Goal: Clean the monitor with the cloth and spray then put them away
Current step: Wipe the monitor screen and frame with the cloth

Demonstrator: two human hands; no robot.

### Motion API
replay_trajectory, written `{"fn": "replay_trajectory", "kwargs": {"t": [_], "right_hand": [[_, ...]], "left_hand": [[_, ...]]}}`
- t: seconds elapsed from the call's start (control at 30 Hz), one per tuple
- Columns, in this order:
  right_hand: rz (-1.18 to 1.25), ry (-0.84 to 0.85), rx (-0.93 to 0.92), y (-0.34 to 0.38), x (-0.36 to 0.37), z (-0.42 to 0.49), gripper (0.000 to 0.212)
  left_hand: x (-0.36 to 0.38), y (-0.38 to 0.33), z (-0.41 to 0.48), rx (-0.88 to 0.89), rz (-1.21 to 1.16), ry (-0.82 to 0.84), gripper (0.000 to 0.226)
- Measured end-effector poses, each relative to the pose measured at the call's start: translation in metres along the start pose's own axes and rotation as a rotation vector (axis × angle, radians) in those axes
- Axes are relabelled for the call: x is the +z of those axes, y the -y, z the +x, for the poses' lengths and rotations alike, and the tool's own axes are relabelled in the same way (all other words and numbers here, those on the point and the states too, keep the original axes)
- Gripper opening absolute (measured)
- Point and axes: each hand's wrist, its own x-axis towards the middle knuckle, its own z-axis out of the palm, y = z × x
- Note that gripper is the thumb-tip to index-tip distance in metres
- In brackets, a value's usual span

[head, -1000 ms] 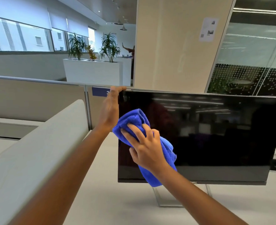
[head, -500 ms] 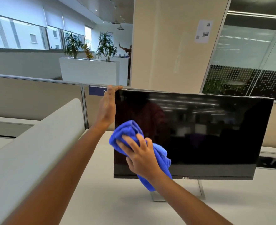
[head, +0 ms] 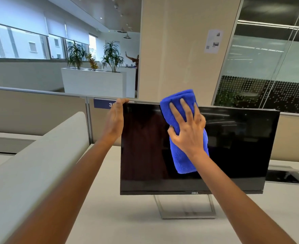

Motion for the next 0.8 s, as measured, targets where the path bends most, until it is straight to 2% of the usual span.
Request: {"fn": "replay_trajectory", "kwargs": {"t": [0.3, 0.47, 0.57, 0.67, 0.8], "right_hand": [[0.049, 0.081, -0.267, 0.019, 0.032, -0.082, 0.063], [0.107, 0.254, -0.373, 0.019, 0.029, -0.13, 0.076], [0.162, 0.404, -0.414, 0.018, 0.017, -0.157, 0.077], [0.262, 0.508, -0.365, 0.016, -0.001, -0.183, 0.073], [0.479, 0.504, -0.158, 0.008, -0.024, -0.204, 0.064]], "left_hand": [[0.002, -0.001, 0.003, 0.005, 0.02, -0.042, 0.045], [0.001, -0.005, 0.0, 0.013, 0.073, -0.025, 0.046], [0.002, -0.007, -0.005, 0.009, 0.165, -0.027, 0.046], [0.005, -0.01, -0.014, 0.03, 0.232, -0.04, 0.046], [0.018, -0.01, -0.043, 0.069, 0.297, -0.081, 0.048]]}}
